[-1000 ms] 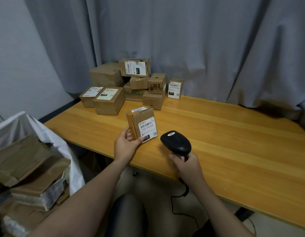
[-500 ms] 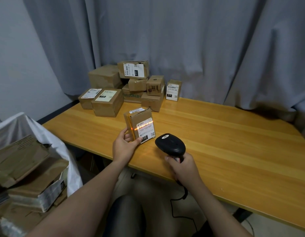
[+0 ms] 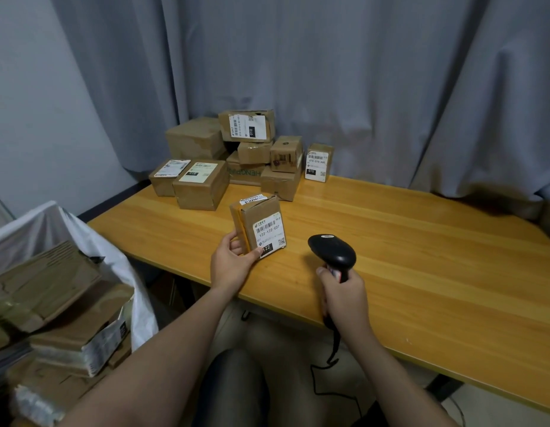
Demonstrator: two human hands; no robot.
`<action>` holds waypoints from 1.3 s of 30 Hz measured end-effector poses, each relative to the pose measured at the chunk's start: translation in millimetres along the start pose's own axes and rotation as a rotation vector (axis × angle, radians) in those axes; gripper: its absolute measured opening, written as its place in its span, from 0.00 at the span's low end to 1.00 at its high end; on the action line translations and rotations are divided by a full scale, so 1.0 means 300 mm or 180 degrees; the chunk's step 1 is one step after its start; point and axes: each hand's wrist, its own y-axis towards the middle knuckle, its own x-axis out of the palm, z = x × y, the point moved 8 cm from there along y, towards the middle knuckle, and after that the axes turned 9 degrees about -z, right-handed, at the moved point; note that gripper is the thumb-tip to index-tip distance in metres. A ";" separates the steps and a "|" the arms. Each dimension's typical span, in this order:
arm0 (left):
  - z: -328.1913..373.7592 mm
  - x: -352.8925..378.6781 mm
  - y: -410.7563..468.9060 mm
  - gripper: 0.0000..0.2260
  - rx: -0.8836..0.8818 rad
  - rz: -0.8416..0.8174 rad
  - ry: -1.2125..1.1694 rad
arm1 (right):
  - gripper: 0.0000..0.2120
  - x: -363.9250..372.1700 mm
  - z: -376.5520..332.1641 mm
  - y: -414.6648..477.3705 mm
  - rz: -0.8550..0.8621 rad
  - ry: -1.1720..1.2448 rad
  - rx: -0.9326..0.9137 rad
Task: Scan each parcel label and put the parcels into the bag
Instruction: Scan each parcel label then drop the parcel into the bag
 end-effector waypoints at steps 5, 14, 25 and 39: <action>0.049 -0.038 -0.077 0.31 -0.0205 0.0046 0.0137 | 0.05 0.024 -0.057 -0.016 -0.0100 -0.0357 0.0025; 0.223 -0.371 -0.400 0.28 0.0271 0.0191 0.0693 | 0.06 0.170 -0.191 -0.117 -0.0574 -0.0257 0.0234; 0.306 -0.970 -0.912 0.25 0.0071 0.0669 0.1473 | 0.04 0.505 -0.394 -0.312 -0.1385 -0.0178 -0.0143; -0.073 -1.164 -0.949 0.28 -0.0886 0.0270 0.2916 | 0.03 0.619 -0.392 -0.379 -0.1599 -0.0170 -0.0191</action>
